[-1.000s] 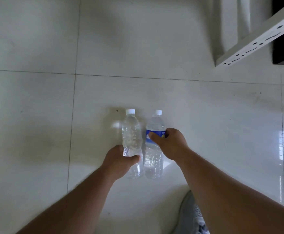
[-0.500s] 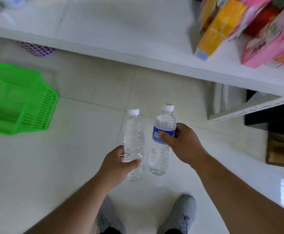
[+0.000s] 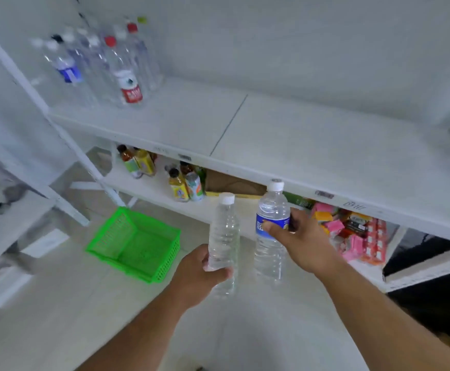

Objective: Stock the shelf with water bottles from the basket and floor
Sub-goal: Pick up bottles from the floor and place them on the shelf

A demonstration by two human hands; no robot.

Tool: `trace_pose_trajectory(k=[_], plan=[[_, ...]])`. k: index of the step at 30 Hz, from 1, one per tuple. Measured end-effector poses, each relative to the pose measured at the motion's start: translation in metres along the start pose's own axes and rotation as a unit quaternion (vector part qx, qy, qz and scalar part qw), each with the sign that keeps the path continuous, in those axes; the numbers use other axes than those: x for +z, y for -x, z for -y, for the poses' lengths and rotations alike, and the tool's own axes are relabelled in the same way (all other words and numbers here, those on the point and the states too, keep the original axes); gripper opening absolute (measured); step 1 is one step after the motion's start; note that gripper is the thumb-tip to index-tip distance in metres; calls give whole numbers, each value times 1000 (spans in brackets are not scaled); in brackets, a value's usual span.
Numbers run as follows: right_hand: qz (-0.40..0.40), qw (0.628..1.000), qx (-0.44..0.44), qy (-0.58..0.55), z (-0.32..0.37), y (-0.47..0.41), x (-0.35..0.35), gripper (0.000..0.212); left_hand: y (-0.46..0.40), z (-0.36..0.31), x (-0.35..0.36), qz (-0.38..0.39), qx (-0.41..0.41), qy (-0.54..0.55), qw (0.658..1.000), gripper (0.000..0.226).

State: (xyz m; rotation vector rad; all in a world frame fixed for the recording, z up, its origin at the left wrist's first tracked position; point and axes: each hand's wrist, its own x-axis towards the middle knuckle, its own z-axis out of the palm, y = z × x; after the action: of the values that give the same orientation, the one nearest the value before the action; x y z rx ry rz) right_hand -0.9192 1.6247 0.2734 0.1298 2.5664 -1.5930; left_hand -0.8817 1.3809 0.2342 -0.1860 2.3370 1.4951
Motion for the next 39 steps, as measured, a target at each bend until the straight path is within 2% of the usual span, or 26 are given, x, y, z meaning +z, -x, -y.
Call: trace_pose_trajectory(k=[6,10,14,26,39], plan=[[20,995,-92,-23,99,26,-17,21,64,-65,-44,-74,58,20,995,30],[32,988,-148,-22,136,39,-21,18,93,-93,-58,-124,84,40,988,33],[44,982,-182,-22,160,45,-21,22,116,-105,-64,-167,90,42,981,36],[99,971,-215,-16,193,41,20,30,150,-92,-89,-245,77,79,963,35],[86,972,-217,-39,267,20,134,23,131,-40,-228,-235,85,72,966,37]])
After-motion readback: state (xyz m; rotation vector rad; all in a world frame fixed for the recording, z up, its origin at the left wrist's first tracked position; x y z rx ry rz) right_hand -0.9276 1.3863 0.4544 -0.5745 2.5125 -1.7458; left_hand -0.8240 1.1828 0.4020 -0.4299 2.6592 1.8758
